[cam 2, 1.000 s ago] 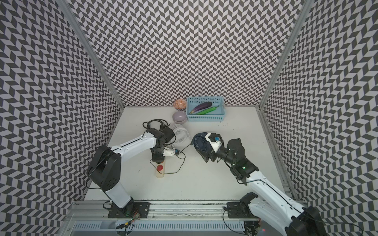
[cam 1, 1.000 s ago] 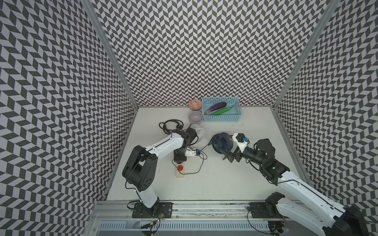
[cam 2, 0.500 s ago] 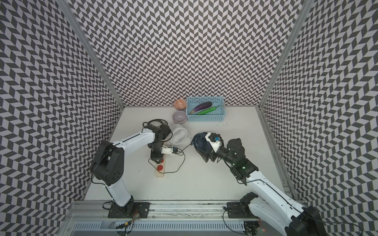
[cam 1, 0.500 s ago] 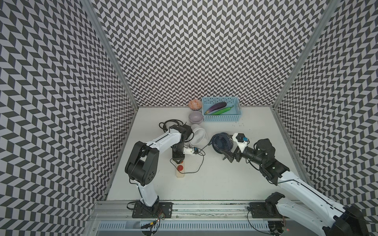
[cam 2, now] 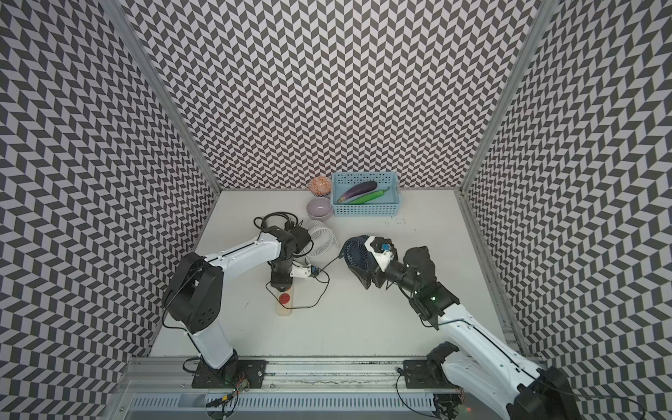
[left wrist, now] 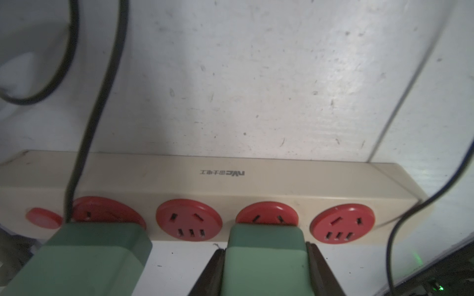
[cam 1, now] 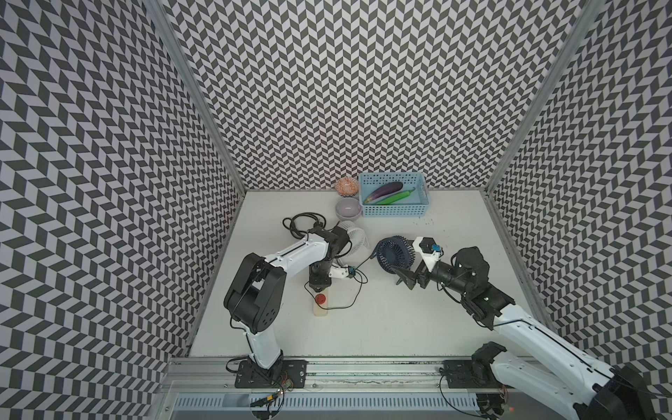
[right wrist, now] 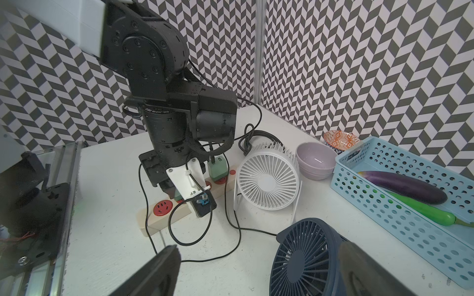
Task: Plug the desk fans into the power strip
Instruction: Insert the plug into the socket.
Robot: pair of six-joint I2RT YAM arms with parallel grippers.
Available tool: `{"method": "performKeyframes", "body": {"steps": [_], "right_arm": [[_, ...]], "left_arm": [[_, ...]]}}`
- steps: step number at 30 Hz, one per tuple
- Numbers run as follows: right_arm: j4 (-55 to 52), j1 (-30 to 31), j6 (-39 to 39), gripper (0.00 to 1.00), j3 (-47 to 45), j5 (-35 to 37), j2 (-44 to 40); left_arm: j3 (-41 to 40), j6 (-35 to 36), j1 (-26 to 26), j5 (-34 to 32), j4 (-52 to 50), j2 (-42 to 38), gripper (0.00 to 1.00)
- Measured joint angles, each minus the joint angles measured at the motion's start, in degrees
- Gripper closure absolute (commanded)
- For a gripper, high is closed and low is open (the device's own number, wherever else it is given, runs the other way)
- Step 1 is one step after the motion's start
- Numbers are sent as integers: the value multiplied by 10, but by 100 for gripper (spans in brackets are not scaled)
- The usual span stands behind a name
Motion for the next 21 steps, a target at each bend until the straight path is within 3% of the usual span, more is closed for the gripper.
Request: {"method": "performKeyframes", "body": {"steps": [4, 9, 11, 21], "right_arm": [[0, 0, -4, 0, 0, -3, 0], [-13, 0, -6, 1, 7, -14, 0], [-13, 0, -5, 0, 12, -20, 0], [4, 7, 6, 7, 32, -64, 38]], "left_arm": [[-7, 5, 10, 19, 16, -24, 52], [14, 4, 17, 89, 58, -18, 32], [38, 5, 20, 107, 67, -24, 2], [106, -40, 54, 160, 86, -135, 0]]}}
